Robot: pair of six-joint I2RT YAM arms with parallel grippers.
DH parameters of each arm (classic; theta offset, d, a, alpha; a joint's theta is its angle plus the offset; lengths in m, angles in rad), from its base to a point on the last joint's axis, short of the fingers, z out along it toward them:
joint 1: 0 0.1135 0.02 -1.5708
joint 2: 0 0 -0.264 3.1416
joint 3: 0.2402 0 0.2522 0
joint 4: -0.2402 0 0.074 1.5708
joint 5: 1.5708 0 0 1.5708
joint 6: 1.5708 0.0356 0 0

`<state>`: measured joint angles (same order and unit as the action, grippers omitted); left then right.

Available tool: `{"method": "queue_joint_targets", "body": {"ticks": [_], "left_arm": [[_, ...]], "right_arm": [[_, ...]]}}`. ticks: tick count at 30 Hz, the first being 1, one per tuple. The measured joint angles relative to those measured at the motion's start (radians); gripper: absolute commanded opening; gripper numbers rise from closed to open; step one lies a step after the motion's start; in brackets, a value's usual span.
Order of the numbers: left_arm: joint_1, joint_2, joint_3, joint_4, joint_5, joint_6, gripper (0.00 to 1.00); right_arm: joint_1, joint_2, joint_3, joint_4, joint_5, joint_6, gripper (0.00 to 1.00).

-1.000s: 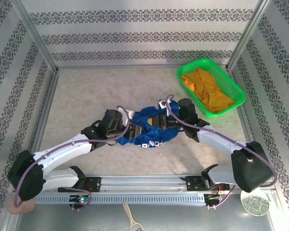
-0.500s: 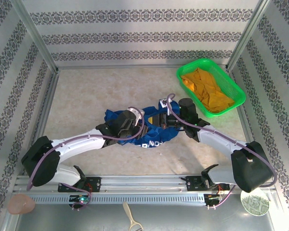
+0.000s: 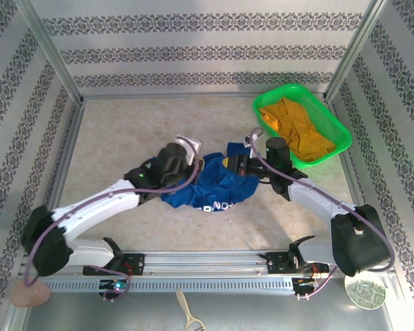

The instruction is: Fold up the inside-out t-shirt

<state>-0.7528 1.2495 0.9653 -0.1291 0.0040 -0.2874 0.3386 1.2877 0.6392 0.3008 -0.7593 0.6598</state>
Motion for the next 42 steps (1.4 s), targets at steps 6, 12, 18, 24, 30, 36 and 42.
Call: {"method": "queue_joint_targets", "body": {"ticks": [6, 12, 18, 24, 30, 36, 42], "left_arm": [[0.029, -0.101, 0.14, -0.009, 0.098, 0.0, 0.15], [0.019, -0.029, 0.009, 0.012, 0.142, -0.007, 0.37], [-0.043, 0.098, -0.085, 0.016, 0.138, 0.017, 0.47], [-0.091, 0.196, -0.06, 0.07, 0.101, 0.053, 0.5], [-0.098, 0.268, -0.023, 0.088, 0.023, 0.071, 0.49], [-0.098, 0.317, 0.021, 0.093, -0.091, 0.079, 0.35], [-0.092, 0.328, 0.025, 0.101, -0.142, 0.097, 0.0]], "right_arm": [[-0.022, 0.005, 0.011, 0.008, 0.018, 0.035, 0.0], [-0.022, -0.003, 0.018, 0.025, 0.011, 0.053, 0.0], [-0.021, -0.042, 0.008, 0.032, 0.01, 0.072, 0.0], [0.0, -0.064, -0.011, 0.032, 0.01, 0.08, 0.0], [0.02, -0.095, -0.013, 0.033, 0.01, 0.098, 0.0], [0.042, -0.124, -0.026, 0.032, 0.011, 0.102, 0.0], [0.045, -0.156, -0.053, 0.021, 0.019, 0.101, 0.0]]}}
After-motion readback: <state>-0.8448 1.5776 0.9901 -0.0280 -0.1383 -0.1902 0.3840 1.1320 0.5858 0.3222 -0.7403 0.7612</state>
